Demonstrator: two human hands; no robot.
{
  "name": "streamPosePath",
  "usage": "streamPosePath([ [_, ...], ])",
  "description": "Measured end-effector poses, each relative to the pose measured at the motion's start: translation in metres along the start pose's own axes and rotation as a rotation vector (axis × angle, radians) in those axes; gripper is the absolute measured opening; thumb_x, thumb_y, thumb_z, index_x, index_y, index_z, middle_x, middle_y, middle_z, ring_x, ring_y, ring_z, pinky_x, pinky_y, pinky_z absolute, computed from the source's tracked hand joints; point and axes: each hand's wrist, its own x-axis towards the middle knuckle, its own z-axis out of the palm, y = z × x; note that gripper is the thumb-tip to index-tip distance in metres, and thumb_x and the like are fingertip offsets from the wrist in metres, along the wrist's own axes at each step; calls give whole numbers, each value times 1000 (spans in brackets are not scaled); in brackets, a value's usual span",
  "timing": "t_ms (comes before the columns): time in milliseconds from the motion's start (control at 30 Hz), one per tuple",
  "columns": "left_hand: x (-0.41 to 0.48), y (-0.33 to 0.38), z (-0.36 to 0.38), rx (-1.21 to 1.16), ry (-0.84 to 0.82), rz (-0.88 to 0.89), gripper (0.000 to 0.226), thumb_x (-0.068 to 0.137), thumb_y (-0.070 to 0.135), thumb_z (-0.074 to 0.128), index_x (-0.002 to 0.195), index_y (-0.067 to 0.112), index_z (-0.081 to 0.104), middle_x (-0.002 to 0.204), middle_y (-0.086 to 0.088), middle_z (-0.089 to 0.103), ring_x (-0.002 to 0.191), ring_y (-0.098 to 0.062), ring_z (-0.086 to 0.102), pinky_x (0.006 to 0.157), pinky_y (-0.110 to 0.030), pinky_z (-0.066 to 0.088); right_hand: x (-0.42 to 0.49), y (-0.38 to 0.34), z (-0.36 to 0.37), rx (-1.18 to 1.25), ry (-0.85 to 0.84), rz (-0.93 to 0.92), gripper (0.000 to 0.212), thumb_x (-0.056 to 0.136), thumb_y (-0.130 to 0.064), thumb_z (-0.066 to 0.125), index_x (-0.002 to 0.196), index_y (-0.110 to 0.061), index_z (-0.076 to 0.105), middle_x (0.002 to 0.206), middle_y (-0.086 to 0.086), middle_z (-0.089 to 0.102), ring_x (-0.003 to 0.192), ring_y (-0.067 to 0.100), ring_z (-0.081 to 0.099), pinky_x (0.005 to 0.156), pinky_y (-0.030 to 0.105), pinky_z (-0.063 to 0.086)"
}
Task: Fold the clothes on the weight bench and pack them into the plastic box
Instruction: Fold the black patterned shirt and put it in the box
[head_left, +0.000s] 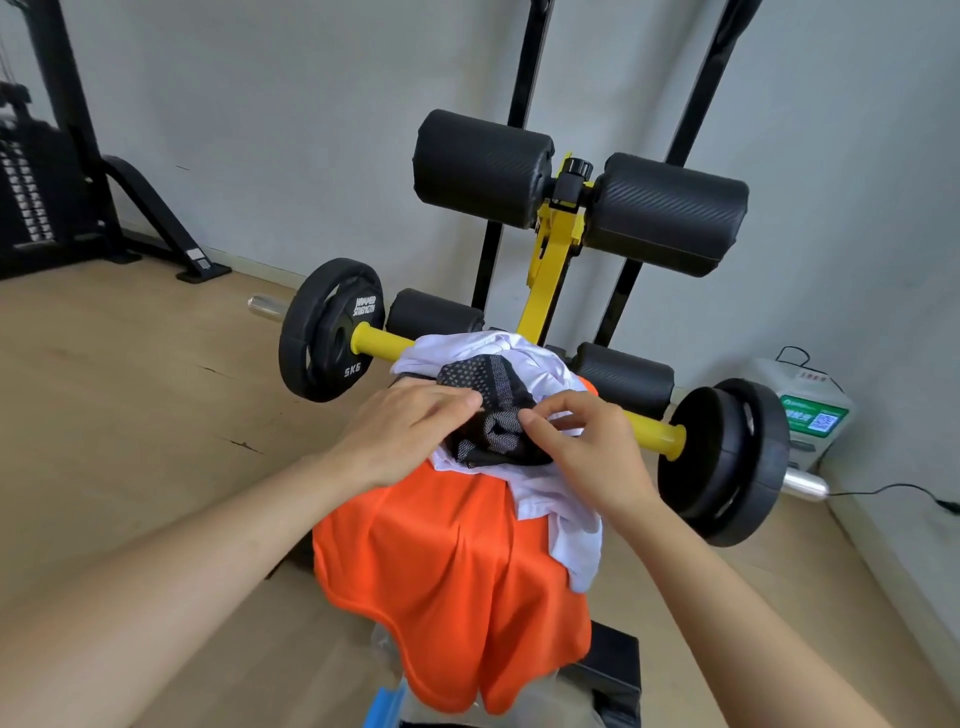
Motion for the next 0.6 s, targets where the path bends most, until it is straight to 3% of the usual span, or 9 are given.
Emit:
streamPosePath([
  [100,2,6,-1,66,-8,33,60,79,77,35,104,39,74,119,20,68,118,-3,55,99,-41,46,2,-6,3,-61,14,81,20,81,-42,75,81,-24,67,81,-11,70,79,10,66,73,27,49],
  [200,-3,7,-3,176,-51,53,68,67,79,39,118,43,67,131,25,60,126,-4,46,100,-31,40,3,-9,3,-173,-49,217,45,76,-56,73,106,-24,63,102,-7,66,96,13,62,83,30,48],
  [300,-7,3,-3,267,-39,92,70,65,79,42,124,45,60,134,29,55,130,-6,43,102,-33,40,3,-10,7,-175,-125,282,61,75,-66,69,114,-20,61,106,-4,65,102,16,60,82,29,46],
  [467,-12,-1,-8,273,9,141,63,68,75,51,120,40,62,126,25,60,121,-6,50,97,-30,42,-1,-16,15,-120,-60,121,46,74,-41,80,111,-20,61,92,-6,68,85,11,62,72,22,47],
  [600,-15,3,-29,240,204,178,49,73,60,58,115,35,64,115,22,62,115,-9,51,96,-30,42,-5,-19,14,-71,-2,-82,48,73,-24,83,116,-20,63,101,-7,67,92,11,59,82,23,45],
])
